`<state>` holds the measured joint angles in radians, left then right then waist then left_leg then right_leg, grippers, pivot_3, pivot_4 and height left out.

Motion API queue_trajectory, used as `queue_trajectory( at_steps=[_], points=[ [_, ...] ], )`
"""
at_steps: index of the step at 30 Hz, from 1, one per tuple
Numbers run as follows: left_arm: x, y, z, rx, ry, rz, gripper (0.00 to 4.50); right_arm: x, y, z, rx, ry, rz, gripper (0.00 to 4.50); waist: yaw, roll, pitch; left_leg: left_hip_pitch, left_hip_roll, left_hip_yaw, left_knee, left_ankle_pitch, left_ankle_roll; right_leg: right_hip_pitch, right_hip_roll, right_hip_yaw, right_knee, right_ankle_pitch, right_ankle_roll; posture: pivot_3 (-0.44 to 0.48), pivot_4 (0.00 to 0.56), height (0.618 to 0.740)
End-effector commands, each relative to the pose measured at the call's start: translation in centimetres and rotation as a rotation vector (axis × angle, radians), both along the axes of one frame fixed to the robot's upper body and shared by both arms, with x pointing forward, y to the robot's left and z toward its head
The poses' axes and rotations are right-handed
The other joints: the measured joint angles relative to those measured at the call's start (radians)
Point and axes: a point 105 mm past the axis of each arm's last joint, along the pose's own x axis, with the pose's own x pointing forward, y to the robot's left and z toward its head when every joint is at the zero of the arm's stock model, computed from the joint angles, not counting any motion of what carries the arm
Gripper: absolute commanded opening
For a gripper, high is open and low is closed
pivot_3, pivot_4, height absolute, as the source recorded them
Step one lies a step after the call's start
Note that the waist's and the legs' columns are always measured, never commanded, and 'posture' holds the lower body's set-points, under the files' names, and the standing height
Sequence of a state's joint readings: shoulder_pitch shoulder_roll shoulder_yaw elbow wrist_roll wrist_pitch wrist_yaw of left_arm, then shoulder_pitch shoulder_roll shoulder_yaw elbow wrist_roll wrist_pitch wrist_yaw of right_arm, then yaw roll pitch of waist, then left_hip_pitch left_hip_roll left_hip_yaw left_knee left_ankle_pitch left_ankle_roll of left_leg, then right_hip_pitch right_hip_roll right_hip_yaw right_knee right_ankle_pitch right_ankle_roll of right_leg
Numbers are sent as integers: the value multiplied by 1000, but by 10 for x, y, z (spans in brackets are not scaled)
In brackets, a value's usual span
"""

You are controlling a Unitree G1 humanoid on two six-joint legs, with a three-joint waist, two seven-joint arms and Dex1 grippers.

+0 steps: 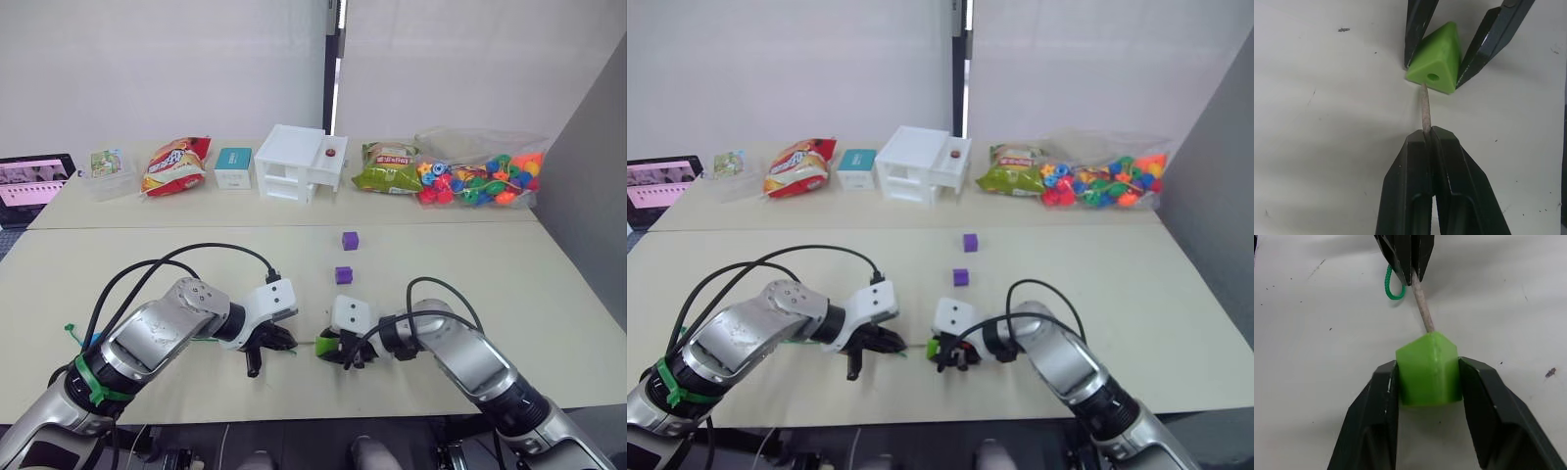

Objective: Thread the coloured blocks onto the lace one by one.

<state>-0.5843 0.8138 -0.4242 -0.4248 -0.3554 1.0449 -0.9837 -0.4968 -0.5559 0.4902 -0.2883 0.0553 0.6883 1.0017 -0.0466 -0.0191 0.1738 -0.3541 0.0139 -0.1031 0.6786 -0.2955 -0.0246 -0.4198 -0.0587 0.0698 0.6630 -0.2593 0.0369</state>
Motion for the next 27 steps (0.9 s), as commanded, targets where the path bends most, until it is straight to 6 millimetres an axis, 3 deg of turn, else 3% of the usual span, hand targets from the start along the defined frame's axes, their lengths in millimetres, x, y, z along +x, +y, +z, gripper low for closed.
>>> queue_trajectory(
  at_steps=[1, 17, 27],
  points=[
    [1, -3, 8, -4, -40, -23, 0, 6, -10, -10, -42, 12, -38, 1312, 0, 0, 0, 0, 0, 0, 0, 0, 0, 0, 0, 0, 0, 0, 0, 0, 150, 740],
    [7, -17, -1, -39, -52, -32, 0, -1, -9, -12, -54, 10, -19, 1312, 4, 0, 0, 0, 0, 0, 1, 0, 0, 1, 0, 0, 0, 0, 0, 0, 150, 740],
    [6, -15, 3, -46, -60, -36, 0, -2, -12, -16, -70, 17, -25, 1312, 5, 0, 0, 0, -1, 0, 1, 0, 0, 1, -1, 0, 0, 0, 0, 0, 150, 740]
  ],
)
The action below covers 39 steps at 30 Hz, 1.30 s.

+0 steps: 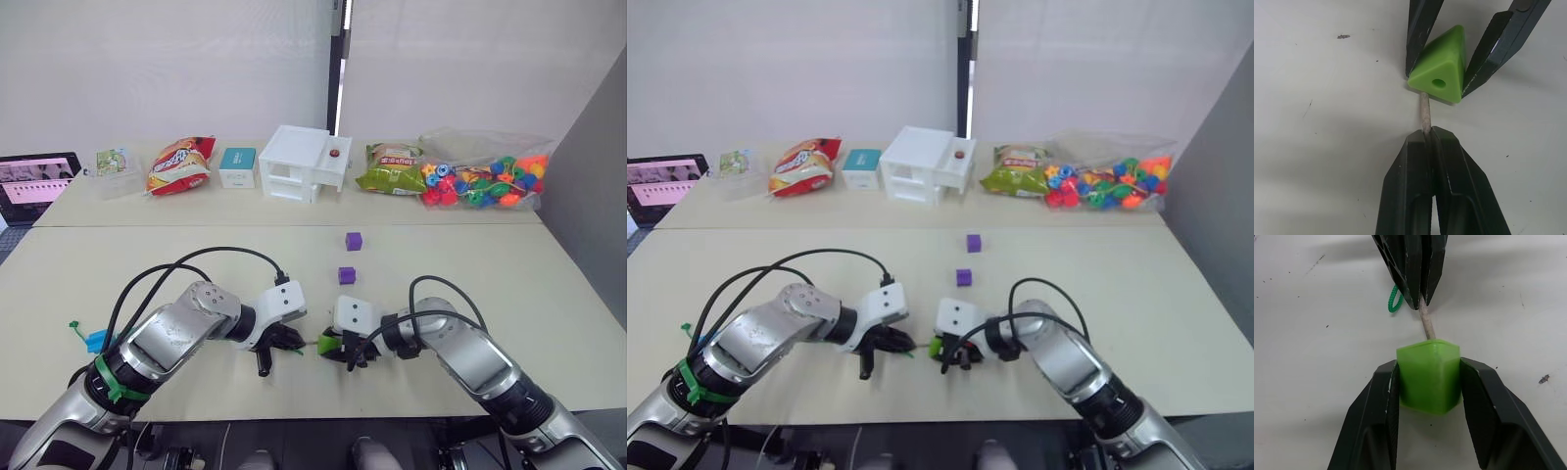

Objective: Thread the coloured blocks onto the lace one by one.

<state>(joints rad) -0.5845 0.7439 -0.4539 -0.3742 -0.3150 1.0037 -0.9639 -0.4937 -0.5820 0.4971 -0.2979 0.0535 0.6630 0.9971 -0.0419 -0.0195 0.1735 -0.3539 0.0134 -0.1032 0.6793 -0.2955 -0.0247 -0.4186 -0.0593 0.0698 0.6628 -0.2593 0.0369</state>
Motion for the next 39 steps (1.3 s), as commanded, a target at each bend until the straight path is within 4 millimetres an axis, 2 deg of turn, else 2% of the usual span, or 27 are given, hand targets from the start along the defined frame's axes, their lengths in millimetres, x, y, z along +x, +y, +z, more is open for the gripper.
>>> queue_trajectory(
  at_steps=[1, 7, 17, 39],
  points=[
    [0, -1, 12, -16, -50, -27, 0, -1, -10, -17, -59, 44, -42, 1312, 0, 0, 0, 0, 0, 0, 0, 0, 0, 0, 0, 0, 0, 0, 0, 0, 150, 740],
    [-5, 10, 9, 3, -38, -31, 0, 1, -20, -21, -88, 49, -63, 1312, 4, 0, 0, 0, 0, 0, 0, 0, 0, 0, 0, 0, 0, 0, 0, 0, 150, 740],
    [-5, 3, 18, -56, -59, -27, 0, -3, -16, -24, -91, 61, -48, 1312, 6, 0, 0, 0, 0, 0, 0, 0, 0, 0, 0, 0, -1, 0, 0, 0, 150, 740],
    [-13, -4, 21, -72, -44, -61, 0, -4, -19, -25, -103, 67, -59, 1312, 7, 0, 0, 0, 0, 0, 0, 0, 0, 0, -1, 0, -1, 0, 0, 0, 150, 740]
  ],
)
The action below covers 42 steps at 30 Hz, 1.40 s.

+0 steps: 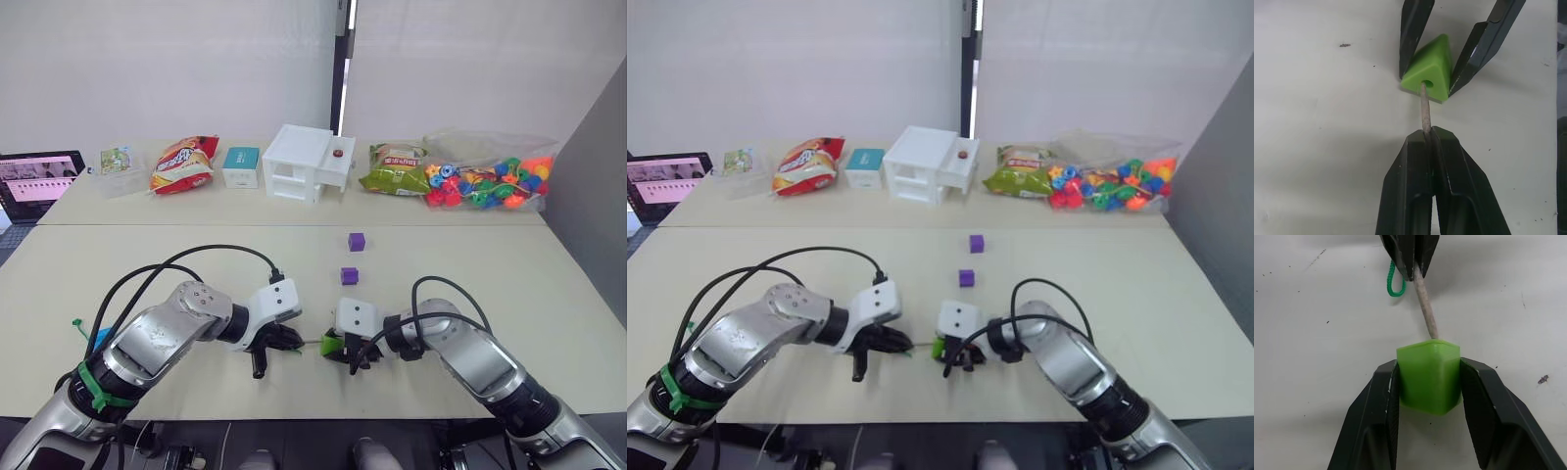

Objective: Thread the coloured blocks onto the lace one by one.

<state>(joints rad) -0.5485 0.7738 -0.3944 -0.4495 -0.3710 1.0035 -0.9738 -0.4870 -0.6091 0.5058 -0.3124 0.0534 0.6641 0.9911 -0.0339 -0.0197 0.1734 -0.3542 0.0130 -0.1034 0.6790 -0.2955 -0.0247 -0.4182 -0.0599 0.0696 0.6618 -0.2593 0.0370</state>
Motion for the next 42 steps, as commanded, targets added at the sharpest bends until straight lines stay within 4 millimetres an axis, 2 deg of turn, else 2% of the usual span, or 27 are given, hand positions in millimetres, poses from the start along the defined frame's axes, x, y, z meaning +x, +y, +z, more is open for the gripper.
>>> queue_trajectory(
  at_steps=[1, 11, 18, 23, 27, 32, 37, 39, 42],
  points=[
    [-3, -5, 10, -25, -33, -33, 0, -2, -14, -23, -80, 71, -56, 1312, -1, 0, 0, 0, 0, 0, 0, 0, 0, 0, 0, 0, 0, 0, 0, 0, 150, 740],
    [-1, -7, 4, -15, -48, -44, 0, -2, -12, -21, -86, 57, -38, 1312, -1, 0, 0, 0, 0, 0, 0, 0, 0, 0, 0, 0, 0, 0, 0, 0, 150, 740],
    [5, -27, -1, -15, -68, -111, 0, -8, -8, -18, -95, 58, -15, 1312, 1, 0, 0, 0, 0, 0, 0, 0, 0, 0, 0, 0, 0, 0, 0, 0, 150, 740],
    [7, -48, -1, -84, -57, -126, 0, -8, -11, -17, -94, 60, -43, 1312, 8, 0, 0, 0, 0, 0, 0, 0, 0, 0, 0, 0, 0, 0, 0, 0, 150, 740],
    [5, -47, -9, -123, -23, -123, 0, -7, -13, -15, -88, 58, -71, 1312, 19, 0, -1, 0, -1, 0, 0, 0, 0, 2, 0, 0, -3, 0, 0, 0, 150, 740],
    [10, -34, 1, -229, 10, -72, 1614, -6, -19, -15, -90, 58, -93, 1312, 20, 0, -2, 0, 0, 0, 0, 0, 0, 3, 0, -1, -5, 0, 0, 0, 150, 740],
    [11, -23, 11, -258, -79, -78, 3248, -8, -22, -17, -93, 63, -96, 1312, 17, 0, -2, 0, 0, 0, 0, 0, 0, 3, 0, -1, -5, 0, 0, 0, 150, 740],
    [6, -14, 11, -268, -68, -77, 3269, -8, -24, -18, -96, 65, -98, 1312, 16, 0, -2, 1, 0, 0, 0, 0, 0, 3, 0, -1, -5, 0, 0, 0, 150, 740],
    [10, 4, 7, -282, -77, -12, 3269, -8, -28, -17, -106, 63, -96, 1312, 19, 0, -2, 0, 0, 0, 0, 0, 0, 2, 0, -1, -5, 0, 0, 0, 150, 740]
  ],
)
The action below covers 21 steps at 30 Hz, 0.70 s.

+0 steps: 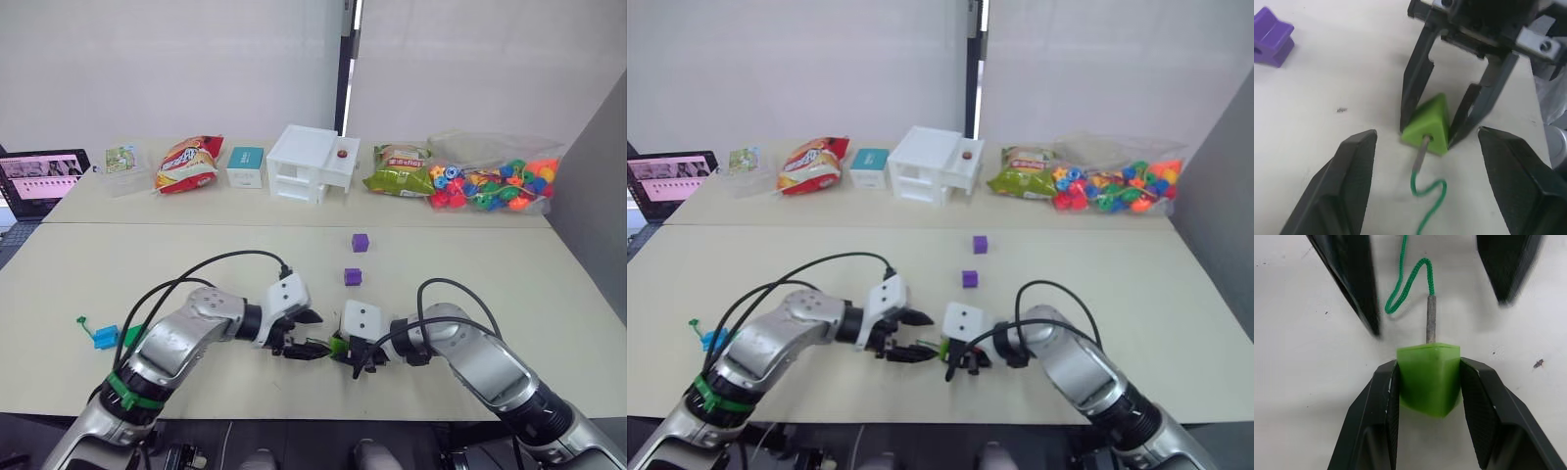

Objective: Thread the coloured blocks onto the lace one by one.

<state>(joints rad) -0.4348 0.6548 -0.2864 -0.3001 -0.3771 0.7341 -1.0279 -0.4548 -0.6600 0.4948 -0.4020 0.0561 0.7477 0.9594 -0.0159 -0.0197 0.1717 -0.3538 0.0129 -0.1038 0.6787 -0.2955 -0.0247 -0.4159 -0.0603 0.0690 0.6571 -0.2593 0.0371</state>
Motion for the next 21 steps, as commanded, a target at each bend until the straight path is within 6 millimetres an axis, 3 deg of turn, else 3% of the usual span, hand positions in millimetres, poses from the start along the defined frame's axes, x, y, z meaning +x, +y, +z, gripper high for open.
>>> queue_trajectory(
  at_steps=[1, 8, 12, 21],
  points=[
    [3, 14, 9, -49, -63, 39, 3269, -2, -18, -18, -70, 67, -42, 1312, 2, 0, 0, 0, 0, 0, 0, 0, 0, 0, 0, 0, 0, 0, 0, 0, 150, 740],
    [2, 19, 2, -32, -103, 34, 3269, -1, -20, -16, -74, 67, -40, 1312, 4, 0, 0, 0, 0, 0, 0, 0, 0, 1, 0, 0, -2, 0, 0, 0, 150, 740],
    [-9, 5, -16, -23, -104, -26, 3269, -1, -19, -15, -79, 65, -39, 1312, 2, 0, 0, 0, 0, 0, 0, 0, 0, 1, 0, 0, -2, 0, 0, 0, 150, 740],
    [-3, -3, -26, -15, -90, -5, 3269, -3, -20, -15, -78, 70, -43, 1312, 3, 0, 0, 0, 0, 0, 0, 0, 0, 1, 0, 0, -2, 0, 0, 0, 150, 740]
  ],
)
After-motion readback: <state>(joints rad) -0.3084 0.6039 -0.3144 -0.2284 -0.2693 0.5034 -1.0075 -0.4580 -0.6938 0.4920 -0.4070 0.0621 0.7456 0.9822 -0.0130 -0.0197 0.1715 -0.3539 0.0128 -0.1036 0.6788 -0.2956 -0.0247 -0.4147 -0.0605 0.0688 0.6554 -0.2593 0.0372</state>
